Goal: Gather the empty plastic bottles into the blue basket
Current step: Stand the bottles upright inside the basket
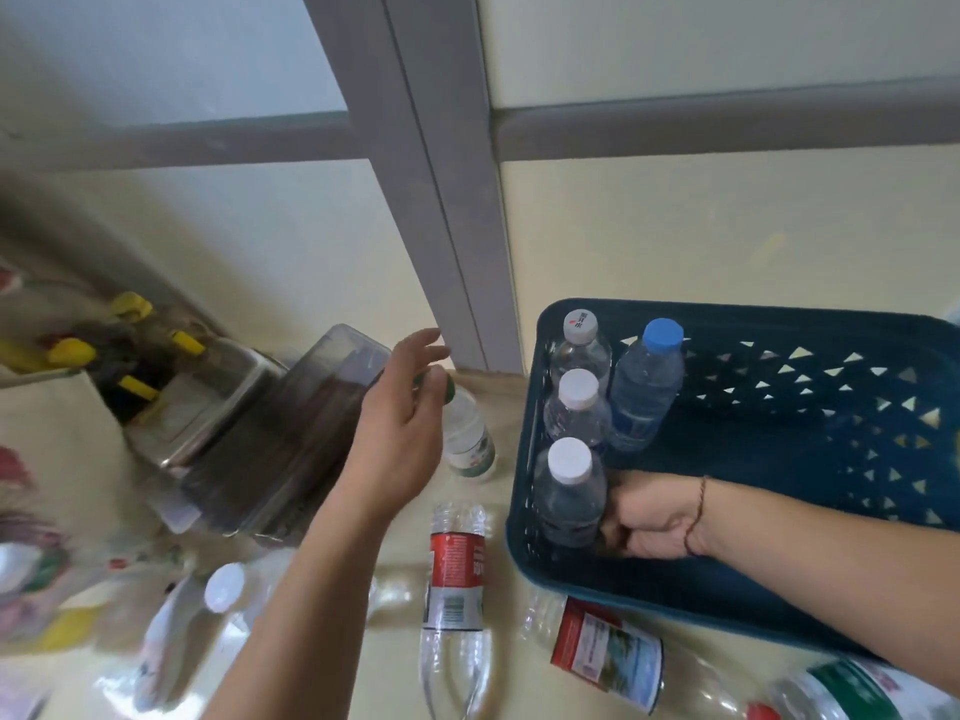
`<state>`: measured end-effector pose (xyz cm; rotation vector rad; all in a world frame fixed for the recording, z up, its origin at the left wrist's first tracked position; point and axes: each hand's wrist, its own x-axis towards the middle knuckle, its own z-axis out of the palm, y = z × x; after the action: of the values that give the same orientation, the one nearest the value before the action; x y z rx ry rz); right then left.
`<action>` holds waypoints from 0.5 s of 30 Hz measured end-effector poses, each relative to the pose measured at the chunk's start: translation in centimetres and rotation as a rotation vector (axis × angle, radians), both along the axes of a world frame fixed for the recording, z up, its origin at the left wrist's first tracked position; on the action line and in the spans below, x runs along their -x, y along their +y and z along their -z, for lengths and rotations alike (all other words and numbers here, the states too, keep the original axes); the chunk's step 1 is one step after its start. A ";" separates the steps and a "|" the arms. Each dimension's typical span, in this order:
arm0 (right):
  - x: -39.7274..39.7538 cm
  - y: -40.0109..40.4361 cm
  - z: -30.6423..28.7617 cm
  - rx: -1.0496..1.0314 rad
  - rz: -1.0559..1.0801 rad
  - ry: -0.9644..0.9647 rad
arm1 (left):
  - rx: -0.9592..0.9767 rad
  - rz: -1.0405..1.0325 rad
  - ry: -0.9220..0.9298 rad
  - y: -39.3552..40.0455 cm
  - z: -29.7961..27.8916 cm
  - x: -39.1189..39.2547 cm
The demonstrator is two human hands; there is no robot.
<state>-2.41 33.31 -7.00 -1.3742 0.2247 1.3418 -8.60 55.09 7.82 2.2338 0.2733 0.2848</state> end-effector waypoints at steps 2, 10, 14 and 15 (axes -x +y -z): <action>0.1 -0.3 0.0 0.023 -0.012 -0.015 | 0.068 -0.098 -0.038 -0.8 0.9 0.4; -0.6 -4.2 -7.0 0.434 -0.500 -0.576 | -0.201 -0.247 0.099 -2.1 7.0 11.1; 0.9 -8.5 -11.5 0.502 -0.498 -1.030 | -0.204 -0.167 0.474 -4.7 13.2 18.4; 1.9 -9.4 -12.3 0.486 -0.402 -1.164 | -0.159 -0.192 0.489 -5.0 14.0 19.1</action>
<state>-4.29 23.95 5.28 -2.4796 -0.5731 0.5920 -27.72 50.10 -6.16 2.4143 0.7516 -0.1524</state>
